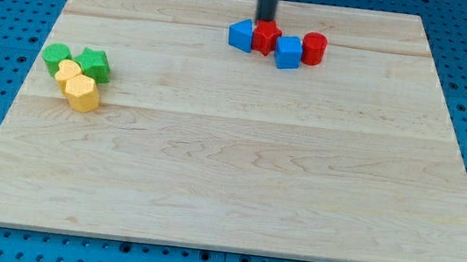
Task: Push the blue triangle into the bottom side of the green star
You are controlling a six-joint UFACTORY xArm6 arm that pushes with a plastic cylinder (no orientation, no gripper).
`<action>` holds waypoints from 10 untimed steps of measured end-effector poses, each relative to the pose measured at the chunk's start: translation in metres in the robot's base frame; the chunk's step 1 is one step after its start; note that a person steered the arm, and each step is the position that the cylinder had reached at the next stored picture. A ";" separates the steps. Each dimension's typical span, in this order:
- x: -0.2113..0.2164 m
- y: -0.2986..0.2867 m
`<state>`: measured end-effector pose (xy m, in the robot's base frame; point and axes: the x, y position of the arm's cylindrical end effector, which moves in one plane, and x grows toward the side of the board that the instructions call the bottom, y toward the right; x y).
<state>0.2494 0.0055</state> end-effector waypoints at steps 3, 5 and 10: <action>0.040 -0.025; 0.085 -0.015; 0.168 -0.035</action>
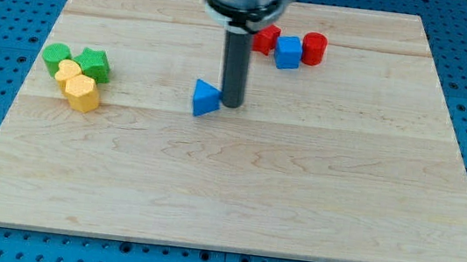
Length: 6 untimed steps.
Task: Push the blue triangle into the bottom side of the green star
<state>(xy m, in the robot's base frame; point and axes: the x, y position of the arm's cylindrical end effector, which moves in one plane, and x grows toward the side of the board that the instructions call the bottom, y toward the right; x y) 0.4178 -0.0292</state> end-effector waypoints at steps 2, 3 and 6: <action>-0.016 -0.121; -0.016 -0.073; 0.009 -0.120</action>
<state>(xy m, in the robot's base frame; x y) 0.4269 -0.1489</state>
